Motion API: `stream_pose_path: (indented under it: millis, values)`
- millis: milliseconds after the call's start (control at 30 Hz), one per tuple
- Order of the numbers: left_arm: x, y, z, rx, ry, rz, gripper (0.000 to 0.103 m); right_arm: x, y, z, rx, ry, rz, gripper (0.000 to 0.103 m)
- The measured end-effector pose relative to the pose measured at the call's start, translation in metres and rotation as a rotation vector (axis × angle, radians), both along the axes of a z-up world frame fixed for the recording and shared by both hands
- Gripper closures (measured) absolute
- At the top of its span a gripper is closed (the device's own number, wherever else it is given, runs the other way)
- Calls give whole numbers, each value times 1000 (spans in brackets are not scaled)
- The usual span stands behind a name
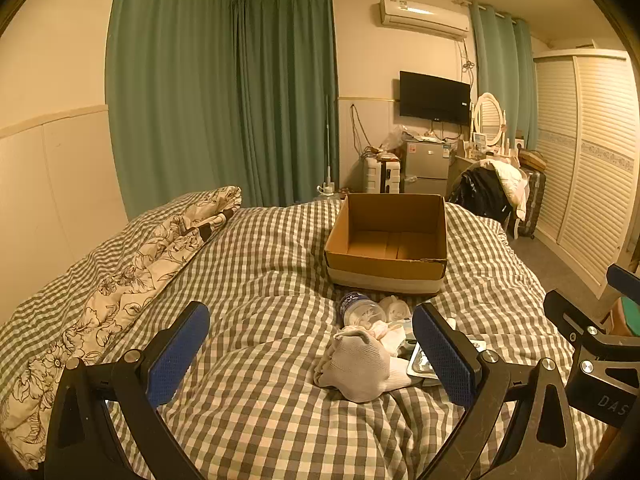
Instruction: Organize objects
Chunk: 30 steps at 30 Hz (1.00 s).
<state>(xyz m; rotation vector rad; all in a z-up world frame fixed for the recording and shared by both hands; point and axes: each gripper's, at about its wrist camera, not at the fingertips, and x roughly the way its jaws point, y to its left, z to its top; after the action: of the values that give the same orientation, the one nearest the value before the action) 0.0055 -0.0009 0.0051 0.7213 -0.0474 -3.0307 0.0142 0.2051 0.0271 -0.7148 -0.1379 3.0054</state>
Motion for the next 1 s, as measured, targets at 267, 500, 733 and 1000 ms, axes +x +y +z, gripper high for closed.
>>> stream_pose_path:
  millis: [267, 500, 733, 1000]
  values:
    - [0, 0, 0, 1, -1, 0, 0, 0, 1, -1, -1, 0, 1, 0]
    - [-1, 1, 3, 3, -2, -9, 0, 1, 1, -2, 1, -1, 2, 0]
    - [0, 2, 3, 1, 0, -12, 0, 1, 0, -1, 1, -1, 2, 0]
    - [0, 3, 3, 0, 0, -11, 0, 2, 0, -1, 2, -1, 3, 0]
